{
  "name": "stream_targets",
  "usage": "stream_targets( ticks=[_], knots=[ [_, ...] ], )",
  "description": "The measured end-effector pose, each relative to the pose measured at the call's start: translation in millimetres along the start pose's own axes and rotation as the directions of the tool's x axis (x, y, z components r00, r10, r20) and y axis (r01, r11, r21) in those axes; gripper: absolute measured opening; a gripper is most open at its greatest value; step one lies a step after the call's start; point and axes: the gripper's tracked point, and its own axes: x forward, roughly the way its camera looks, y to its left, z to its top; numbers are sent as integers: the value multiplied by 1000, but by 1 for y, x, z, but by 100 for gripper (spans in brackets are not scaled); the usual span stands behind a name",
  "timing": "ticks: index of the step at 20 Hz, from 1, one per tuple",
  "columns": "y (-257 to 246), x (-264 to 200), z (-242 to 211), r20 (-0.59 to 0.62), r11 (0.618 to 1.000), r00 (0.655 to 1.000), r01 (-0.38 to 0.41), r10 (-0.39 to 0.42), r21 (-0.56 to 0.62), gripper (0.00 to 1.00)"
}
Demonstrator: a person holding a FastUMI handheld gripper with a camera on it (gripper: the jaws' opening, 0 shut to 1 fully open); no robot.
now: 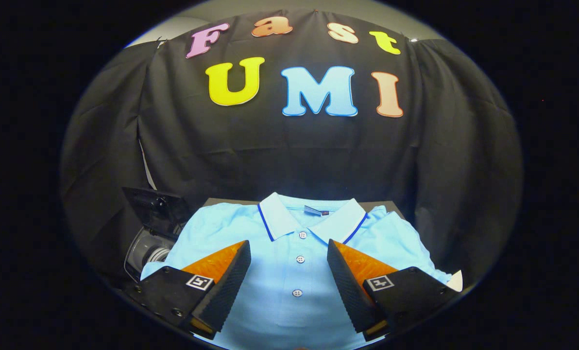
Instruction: Put the clothes into the washing machine and then close the washing machine lid.
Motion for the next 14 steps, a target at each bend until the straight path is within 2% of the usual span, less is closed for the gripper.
stream_targets(
  ticks=[6, 13, 14],
  knots=[
    [0, 16, -19, -140, 999, 990, -36, 36, 7, 98],
    [1, 17, -16, -172, 996, 982, -80, 73, -32, 98],
    [2, 17, -16, -169, 995, 982, -92, 84, -37, 86]
  ],
)
